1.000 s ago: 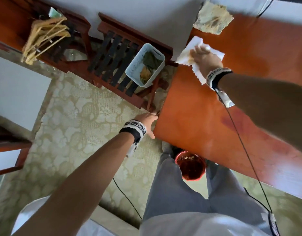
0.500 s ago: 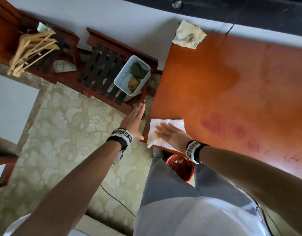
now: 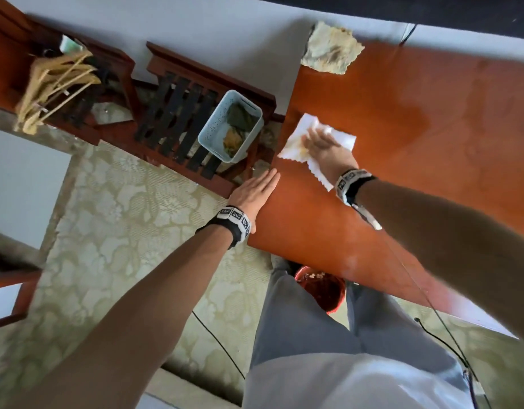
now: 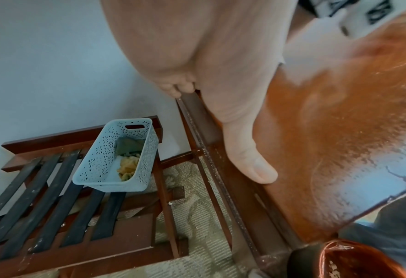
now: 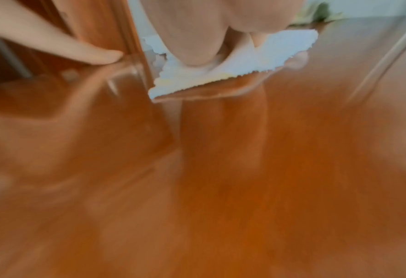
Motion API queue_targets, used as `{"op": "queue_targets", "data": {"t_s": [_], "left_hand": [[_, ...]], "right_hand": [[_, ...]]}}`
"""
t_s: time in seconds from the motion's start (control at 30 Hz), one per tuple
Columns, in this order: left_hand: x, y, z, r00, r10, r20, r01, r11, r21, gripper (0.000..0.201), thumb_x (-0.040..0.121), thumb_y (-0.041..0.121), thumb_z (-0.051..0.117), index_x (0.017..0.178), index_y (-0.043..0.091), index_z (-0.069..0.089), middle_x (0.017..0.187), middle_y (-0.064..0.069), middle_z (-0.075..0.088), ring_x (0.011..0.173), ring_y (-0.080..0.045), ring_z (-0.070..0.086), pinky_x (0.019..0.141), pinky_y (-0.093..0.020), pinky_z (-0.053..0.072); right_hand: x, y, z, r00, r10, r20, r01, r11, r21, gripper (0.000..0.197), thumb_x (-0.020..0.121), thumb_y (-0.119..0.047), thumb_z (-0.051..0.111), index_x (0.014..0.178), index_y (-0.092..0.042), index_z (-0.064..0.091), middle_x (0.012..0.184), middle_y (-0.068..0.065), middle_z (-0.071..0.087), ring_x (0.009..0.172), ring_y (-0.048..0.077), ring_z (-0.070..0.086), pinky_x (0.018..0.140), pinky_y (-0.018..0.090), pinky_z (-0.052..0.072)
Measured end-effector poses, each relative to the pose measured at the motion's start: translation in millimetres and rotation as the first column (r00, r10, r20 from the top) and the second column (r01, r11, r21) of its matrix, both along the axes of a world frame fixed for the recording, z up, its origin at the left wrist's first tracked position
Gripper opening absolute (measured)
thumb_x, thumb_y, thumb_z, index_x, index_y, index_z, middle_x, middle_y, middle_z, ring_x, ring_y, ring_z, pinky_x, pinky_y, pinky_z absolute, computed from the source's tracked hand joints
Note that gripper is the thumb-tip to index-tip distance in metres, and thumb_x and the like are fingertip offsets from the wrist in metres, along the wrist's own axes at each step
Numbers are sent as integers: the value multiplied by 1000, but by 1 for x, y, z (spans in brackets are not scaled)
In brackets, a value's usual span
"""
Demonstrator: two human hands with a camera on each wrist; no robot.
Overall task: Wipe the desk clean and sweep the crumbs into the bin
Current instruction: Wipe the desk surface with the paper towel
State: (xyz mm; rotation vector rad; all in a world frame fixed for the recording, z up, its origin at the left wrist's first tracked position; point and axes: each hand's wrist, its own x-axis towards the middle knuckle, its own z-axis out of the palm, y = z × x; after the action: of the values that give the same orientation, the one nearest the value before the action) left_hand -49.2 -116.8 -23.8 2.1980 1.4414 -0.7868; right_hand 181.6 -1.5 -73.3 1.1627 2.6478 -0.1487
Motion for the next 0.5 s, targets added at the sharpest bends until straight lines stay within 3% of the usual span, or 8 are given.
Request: {"op": "queue_targets", "data": {"t_s": [0.07,0.17,0.23,0.33,0.5], "left_hand": [[0,0,-1,1000,14,9,-14,1000,-21,169,46,40,102,158,11,-20,167,-6,-24,156,-20,-10,128,-37,11],[-1,0,-3,999,31,16,-30,999,-30,169,46,37,102,158,11,-21,166,-6,-25,156,-20,-10,128,-36,11],[-2,0,-4,999,38,27,-38,999,-33,168,45,37,102,159,12,-20,167,-6,-25,156,-20,-10,128,-35,10],[-4,0,-1,998,47,35,-45,998,-47,168,45,36,102,159,11,-18,167,-6,-23,156,-21,-10,127,-32,6],[-8,3,7,998,50,34,-48,997,-62,164,48,41,101,160,13,-15,167,-4,-24,156,-19,-10,125,-31,1]], "right_hand": [[2,47,-2,995,-94,24,95,994,-57,72,87,4,16,157,-7,3,165,15,4,152,31,8,122,39,8],[-2,95,-5,968,-249,31,249,969,8,71,93,-6,32,154,-8,-5,164,16,5,151,32,9,118,40,21],[-7,97,1,946,-324,26,325,944,-54,69,94,-4,29,155,-6,-3,163,20,3,151,35,6,121,44,17],[-12,64,8,952,-306,25,307,947,-99,66,94,1,21,155,-4,-3,163,21,0,151,38,4,123,47,11],[-3,-53,-4,999,-39,-9,37,992,-122,69,88,1,-2,156,-2,4,163,20,8,150,39,8,123,48,8]]}}
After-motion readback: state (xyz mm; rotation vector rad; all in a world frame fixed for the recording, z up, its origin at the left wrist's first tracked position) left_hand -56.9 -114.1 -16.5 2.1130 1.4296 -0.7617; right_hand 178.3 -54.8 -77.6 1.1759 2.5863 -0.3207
